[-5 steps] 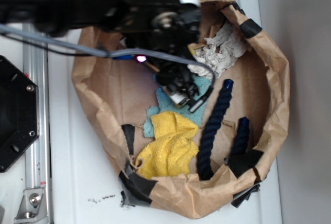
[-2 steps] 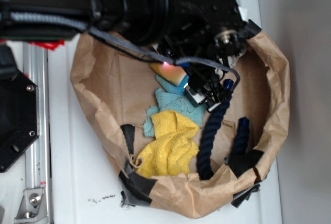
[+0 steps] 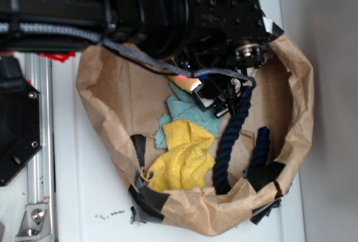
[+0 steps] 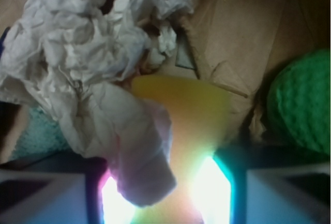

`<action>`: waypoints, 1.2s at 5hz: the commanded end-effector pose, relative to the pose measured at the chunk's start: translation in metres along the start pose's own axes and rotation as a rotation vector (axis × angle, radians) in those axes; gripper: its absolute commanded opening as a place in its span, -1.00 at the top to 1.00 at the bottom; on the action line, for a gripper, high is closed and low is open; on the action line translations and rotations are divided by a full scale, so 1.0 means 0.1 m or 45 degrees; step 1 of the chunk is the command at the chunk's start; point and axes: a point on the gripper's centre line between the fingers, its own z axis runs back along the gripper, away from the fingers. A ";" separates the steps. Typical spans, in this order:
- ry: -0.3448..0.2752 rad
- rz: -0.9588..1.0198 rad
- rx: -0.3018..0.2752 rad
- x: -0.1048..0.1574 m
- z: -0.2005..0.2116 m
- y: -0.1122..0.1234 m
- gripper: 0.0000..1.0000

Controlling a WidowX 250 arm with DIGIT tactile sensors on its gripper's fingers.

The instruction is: Grab the green sponge.

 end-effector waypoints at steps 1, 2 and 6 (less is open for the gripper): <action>-0.219 -0.138 -0.081 0.02 0.63 -0.08 1.00; -0.323 -0.242 -0.132 -0.07 1.13 -0.10 1.00; -0.342 -0.508 -0.086 -0.45 1.96 -0.12 1.00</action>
